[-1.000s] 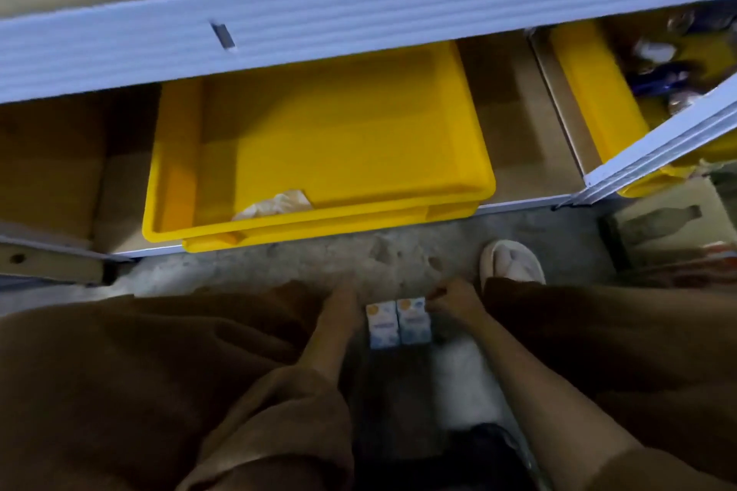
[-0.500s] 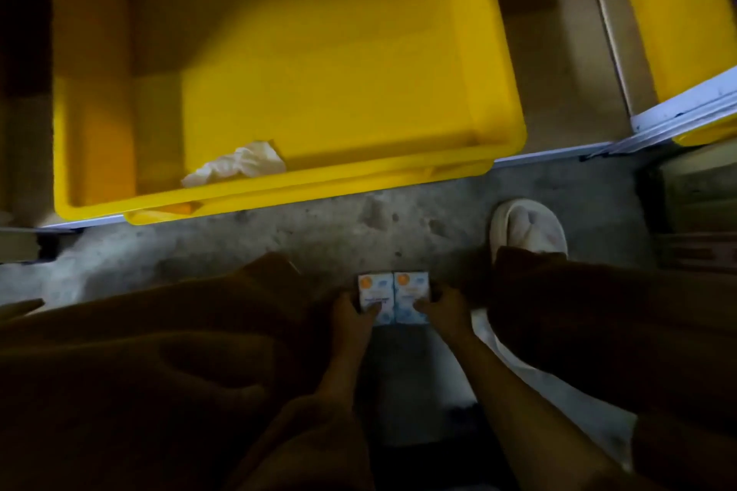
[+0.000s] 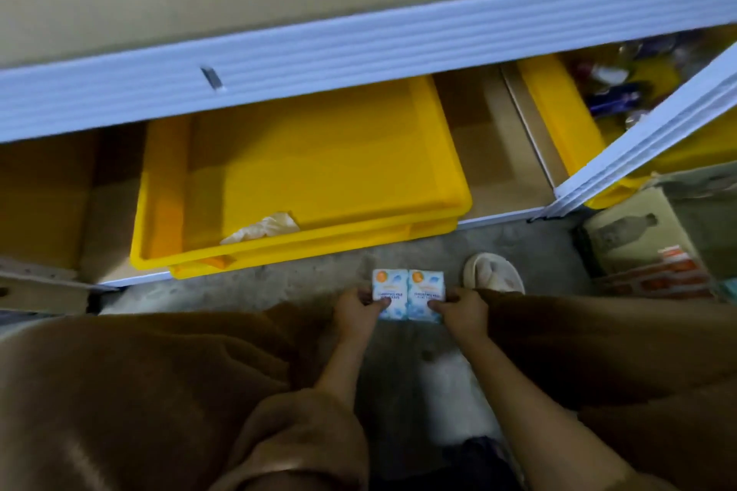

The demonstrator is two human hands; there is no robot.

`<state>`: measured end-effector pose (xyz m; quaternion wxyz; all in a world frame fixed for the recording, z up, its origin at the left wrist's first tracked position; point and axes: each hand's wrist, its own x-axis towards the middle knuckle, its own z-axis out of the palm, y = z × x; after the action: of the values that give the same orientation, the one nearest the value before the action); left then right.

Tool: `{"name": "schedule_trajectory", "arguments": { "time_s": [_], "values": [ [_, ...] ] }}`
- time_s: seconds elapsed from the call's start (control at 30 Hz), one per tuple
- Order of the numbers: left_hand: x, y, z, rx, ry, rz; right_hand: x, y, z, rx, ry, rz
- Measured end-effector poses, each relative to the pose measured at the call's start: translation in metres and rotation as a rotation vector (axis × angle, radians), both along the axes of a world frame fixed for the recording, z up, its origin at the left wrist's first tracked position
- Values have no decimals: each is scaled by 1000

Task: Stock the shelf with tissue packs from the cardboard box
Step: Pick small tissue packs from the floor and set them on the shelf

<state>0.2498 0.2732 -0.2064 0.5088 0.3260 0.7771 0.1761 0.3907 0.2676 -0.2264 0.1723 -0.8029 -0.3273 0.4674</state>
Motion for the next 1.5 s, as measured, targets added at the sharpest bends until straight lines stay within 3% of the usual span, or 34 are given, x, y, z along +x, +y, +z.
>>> {"name": "schedule_trajectory", "arguments": {
  "time_s": [0.17,0.5,0.8,1.0,1.27,1.4,1.5],
  "values": [
    [8,19,68,164,-53,-40,15,13,71,185,25,11],
    [23,26,201,494,17,-47,22,16,207,540,-4,-78],
    [22,53,302,763,44,-92,31,44,314,788,-50,33],
    [19,101,343,717,113,-137,31,101,350,717,-36,127],
    [29,141,339,592,365,-365,35,155,342,593,-199,228],
    [27,138,333,734,475,-465,36,144,358,684,-490,461],
    [26,135,332,819,453,-618,43,138,367,679,-540,721]
  ]
}}
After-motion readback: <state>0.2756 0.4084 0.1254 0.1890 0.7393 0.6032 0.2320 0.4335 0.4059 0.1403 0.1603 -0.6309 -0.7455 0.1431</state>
